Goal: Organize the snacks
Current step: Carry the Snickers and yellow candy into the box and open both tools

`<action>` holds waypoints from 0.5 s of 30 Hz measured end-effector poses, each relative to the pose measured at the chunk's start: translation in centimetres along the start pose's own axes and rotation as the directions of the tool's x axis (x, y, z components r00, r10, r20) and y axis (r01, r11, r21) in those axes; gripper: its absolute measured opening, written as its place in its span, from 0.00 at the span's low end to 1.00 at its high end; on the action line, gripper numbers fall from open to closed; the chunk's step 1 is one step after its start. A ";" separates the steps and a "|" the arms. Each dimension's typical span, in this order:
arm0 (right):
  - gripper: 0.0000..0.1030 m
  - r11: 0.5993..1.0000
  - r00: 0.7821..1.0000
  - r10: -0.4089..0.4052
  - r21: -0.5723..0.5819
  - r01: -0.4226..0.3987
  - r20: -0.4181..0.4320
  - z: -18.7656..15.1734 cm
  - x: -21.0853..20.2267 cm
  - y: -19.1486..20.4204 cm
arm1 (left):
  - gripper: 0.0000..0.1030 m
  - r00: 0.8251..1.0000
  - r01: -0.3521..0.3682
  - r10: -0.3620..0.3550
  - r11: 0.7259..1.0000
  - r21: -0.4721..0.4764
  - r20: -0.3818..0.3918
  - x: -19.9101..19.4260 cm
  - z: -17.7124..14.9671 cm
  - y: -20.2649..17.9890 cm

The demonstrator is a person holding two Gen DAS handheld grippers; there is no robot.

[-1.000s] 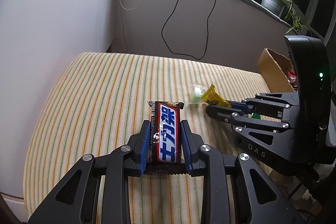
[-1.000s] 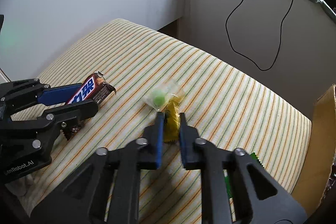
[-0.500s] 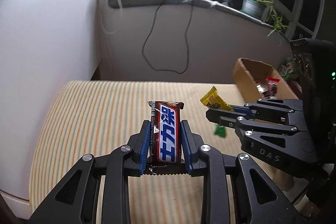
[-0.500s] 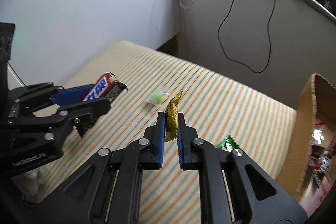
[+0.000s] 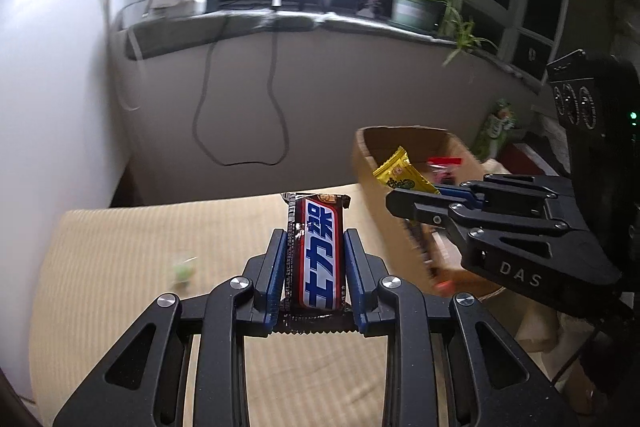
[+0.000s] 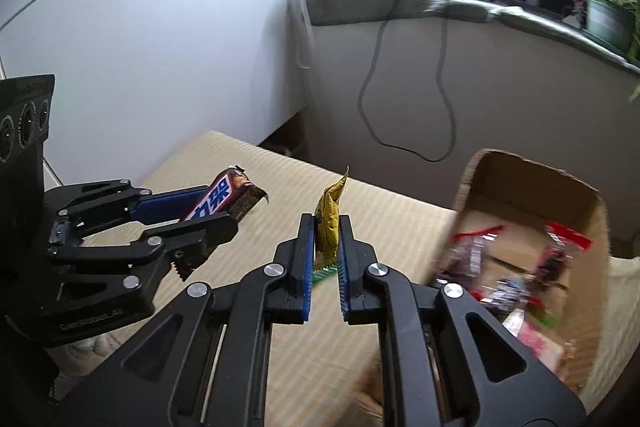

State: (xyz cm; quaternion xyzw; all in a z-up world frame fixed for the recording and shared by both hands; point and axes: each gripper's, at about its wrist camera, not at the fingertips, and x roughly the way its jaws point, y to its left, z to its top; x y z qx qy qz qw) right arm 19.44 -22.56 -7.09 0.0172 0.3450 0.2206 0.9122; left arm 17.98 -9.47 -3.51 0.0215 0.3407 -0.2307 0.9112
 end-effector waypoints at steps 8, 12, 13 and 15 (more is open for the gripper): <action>0.10 0.996 0.997 -0.083 0.040 0.083 -0.004 -0.6 -2.3 -5.8 | 0.26 0.997 0.075 -0.074 0.996 0.052 -0.018 2.3 1.1 -5.1; 0.10 0.990 0.992 -0.128 0.064 0.129 -0.016 -0.9 -3.0 -9.0 | 0.26 0.994 0.111 -0.109 0.991 0.079 -0.034 3.5 1.4 -7.5; 0.10 0.991 0.993 -0.117 0.065 0.119 -0.024 -1.0 -3.2 -9.6 | 0.26 0.992 0.119 -0.117 0.989 0.085 -0.038 3.7 1.4 -8.1; 0.10 0.988 0.991 -0.129 0.083 0.131 -0.032 -1.3 -3.6 -11.0 | 0.26 0.990 0.136 -0.132 0.986 0.094 -0.047 4.3 1.5 -9.2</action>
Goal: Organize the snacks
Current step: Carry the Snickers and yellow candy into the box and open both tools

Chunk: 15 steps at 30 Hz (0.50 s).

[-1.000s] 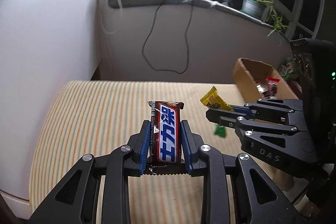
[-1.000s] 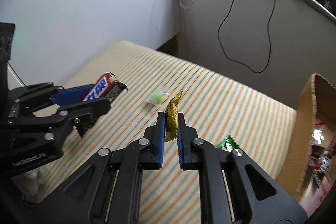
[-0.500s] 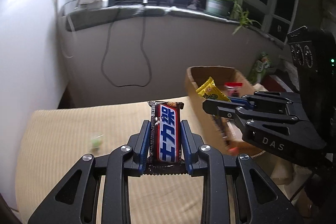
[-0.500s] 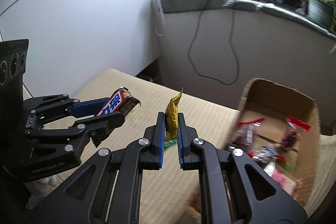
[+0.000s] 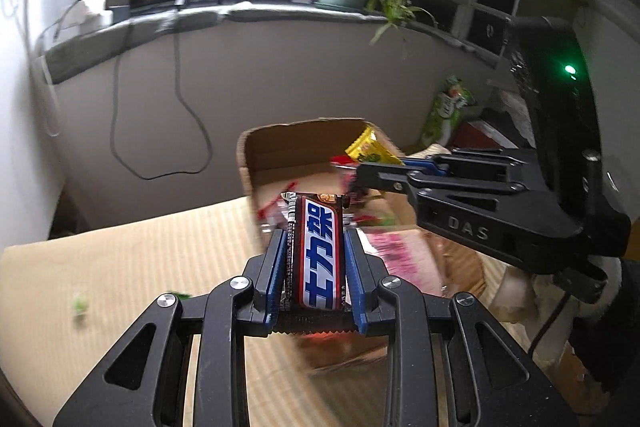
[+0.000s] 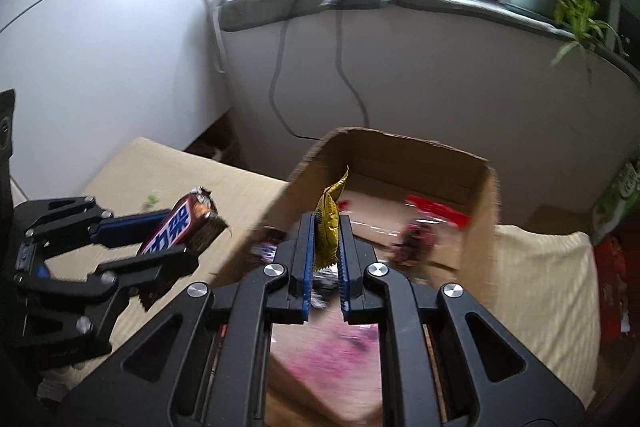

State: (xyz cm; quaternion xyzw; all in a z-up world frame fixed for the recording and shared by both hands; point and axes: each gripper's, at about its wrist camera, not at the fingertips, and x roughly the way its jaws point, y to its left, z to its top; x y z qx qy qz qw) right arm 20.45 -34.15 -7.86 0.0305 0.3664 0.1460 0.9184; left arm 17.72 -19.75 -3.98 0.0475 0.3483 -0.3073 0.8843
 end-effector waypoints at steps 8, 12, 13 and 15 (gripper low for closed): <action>0.10 0.998 0.999 -0.024 0.050 0.025 -0.025 -0.7 0.1 -3.7 | 0.26 0.999 0.025 -0.025 1.000 0.017 -0.026 1.8 0.4 -2.1; 0.10 0.998 0.999 -0.021 0.062 0.023 -0.036 -1.1 0.5 -4.5 | 0.26 0.999 0.020 -0.019 1.000 0.017 -0.037 2.2 0.3 -2.4; 0.10 0.998 0.999 -0.020 0.063 0.022 -0.039 -1.2 0.5 -4.7 | 0.26 0.999 0.018 -0.017 1.000 0.018 -0.039 2.3 0.4 -2.3; 0.10 0.998 0.999 -0.014 0.068 0.017 -0.042 -1.3 0.7 -4.9 | 0.26 0.999 0.011 -0.010 1.000 0.019 -0.039 2.4 0.5 -2.4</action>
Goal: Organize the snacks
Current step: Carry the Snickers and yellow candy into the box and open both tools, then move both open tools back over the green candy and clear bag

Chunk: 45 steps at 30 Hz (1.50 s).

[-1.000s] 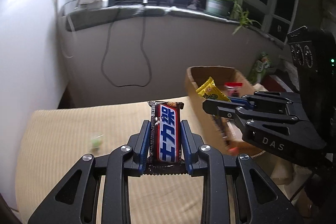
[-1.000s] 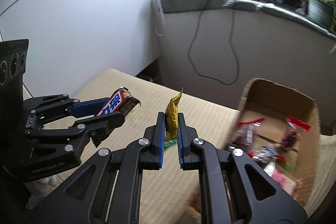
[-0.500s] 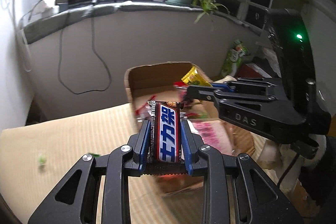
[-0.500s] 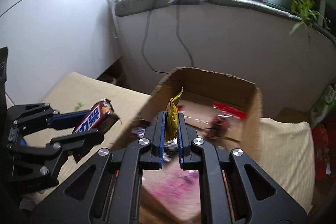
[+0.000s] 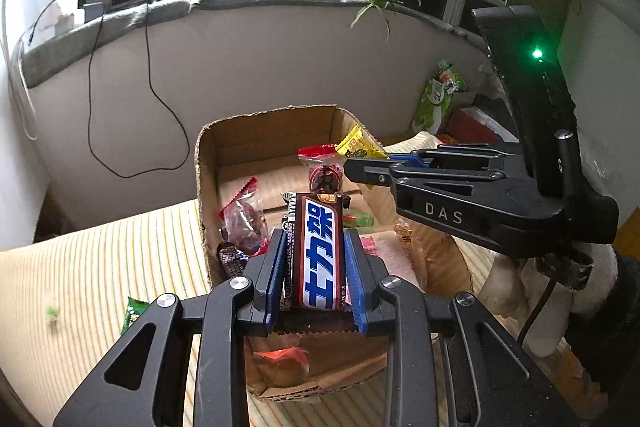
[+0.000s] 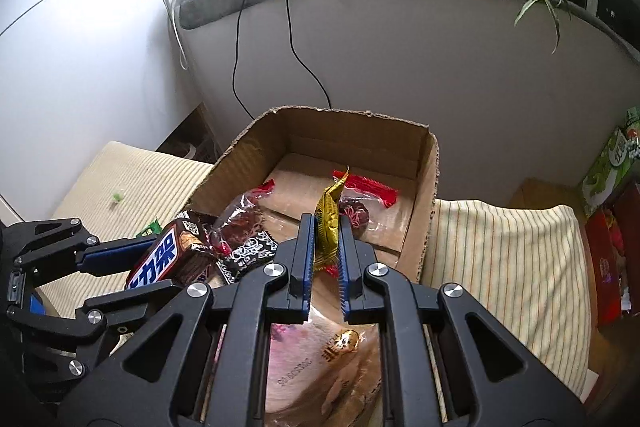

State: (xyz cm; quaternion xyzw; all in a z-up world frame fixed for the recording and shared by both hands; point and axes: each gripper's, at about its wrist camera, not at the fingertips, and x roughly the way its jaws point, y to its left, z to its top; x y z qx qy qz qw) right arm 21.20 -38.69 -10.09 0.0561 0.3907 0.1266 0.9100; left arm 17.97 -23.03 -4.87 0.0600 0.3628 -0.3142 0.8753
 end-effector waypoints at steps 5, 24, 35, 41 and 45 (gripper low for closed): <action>0.10 1.000 1.000 0.001 0.002 -0.001 -0.009 -0.2 0.4 -0.1 | 0.26 1.000 -0.009 0.009 1.000 0.003 0.005 -0.1 0.1 -0.1; 0.61 1.000 0.999 -0.027 -0.010 0.027 0.025 0.2 -1.1 1.4 | 0.43 0.998 -0.039 0.039 0.999 -0.004 0.045 -2.5 -0.2 0.6; 0.73 0.999 0.998 -0.029 -0.024 0.030 0.053 0.4 -2.6 3.6 | 0.49 0.995 -0.058 0.059 0.998 -0.019 0.077 -5.2 -0.9 1.7; 0.73 0.999 0.998 -0.019 -0.037 0.021 0.054 0.4 -3.1 5.1 | 0.55 0.992 -0.082 0.086 0.996 -0.038 0.094 -6.7 -1.7 3.0; 0.83 0.999 0.998 -0.011 -0.042 0.013 0.057 0.3 -3.3 6.2 | 0.55 0.989 -0.099 0.105 0.993 -0.058 0.106 -7.8 -2.2 4.4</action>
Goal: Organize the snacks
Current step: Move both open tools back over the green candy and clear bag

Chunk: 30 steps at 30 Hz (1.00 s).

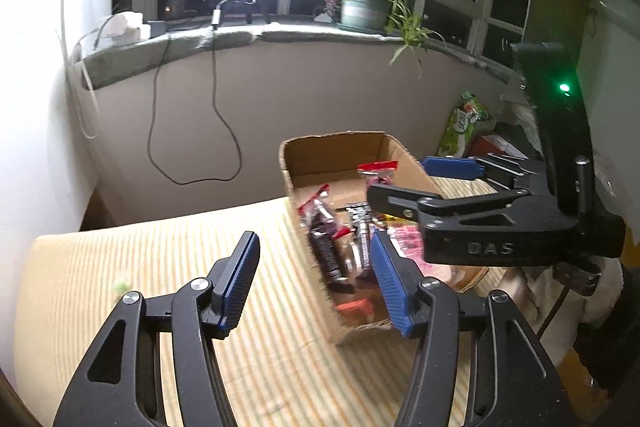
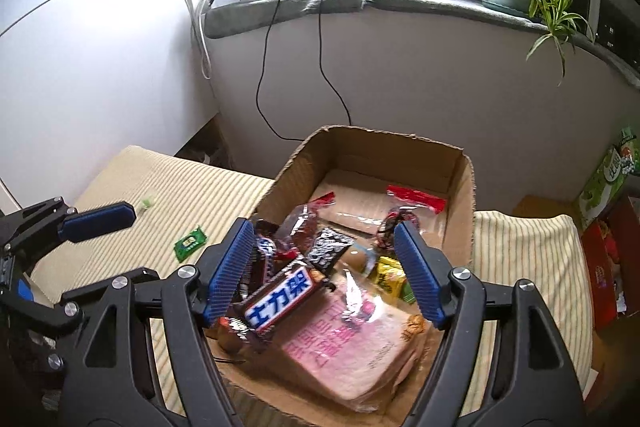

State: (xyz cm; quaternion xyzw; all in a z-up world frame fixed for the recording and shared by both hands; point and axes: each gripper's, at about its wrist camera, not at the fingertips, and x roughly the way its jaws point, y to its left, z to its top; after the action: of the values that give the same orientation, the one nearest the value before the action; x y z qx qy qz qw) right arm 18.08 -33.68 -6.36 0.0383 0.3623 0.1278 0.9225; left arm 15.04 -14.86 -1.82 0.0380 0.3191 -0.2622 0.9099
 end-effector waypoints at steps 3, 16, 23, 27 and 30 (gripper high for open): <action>0.85 1.000 1.000 0.010 0.002 -0.010 0.015 0.0 -0.3 0.9 | 0.55 1.000 -0.026 0.026 0.999 -0.021 0.009 -0.8 -0.5 1.7; 0.85 0.989 0.989 0.141 -0.048 -0.139 0.041 -2.1 -0.9 8.2 | 0.55 0.987 -0.162 0.161 0.971 -0.174 -0.017 -3.4 -4.7 12.0; 0.85 0.973 0.976 0.216 -0.081 -0.217 -0.020 -4.0 1.3 13.4 | 0.55 0.985 -0.174 0.170 0.959 -0.224 -0.035 -3.8 -6.3 15.3; 0.85 0.973 0.975 0.214 -0.076 -0.218 -0.063 -4.6 3.5 15.6 | 0.52 0.987 -0.158 0.151 0.960 -0.230 -0.047 -3.1 -6.6 16.4; 0.74 0.980 0.980 0.181 -0.061 -0.187 -0.085 -5.0 5.1 16.6 | 0.47 0.990 -0.138 0.128 0.964 -0.226 -0.061 -2.2 -7.0 17.0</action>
State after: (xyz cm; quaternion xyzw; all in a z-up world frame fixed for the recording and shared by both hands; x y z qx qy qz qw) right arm 14.87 -16.47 -10.70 0.0347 0.3886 0.2265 0.8925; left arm 18.20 2.43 -7.67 -0.0403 0.3646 -0.1608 0.9163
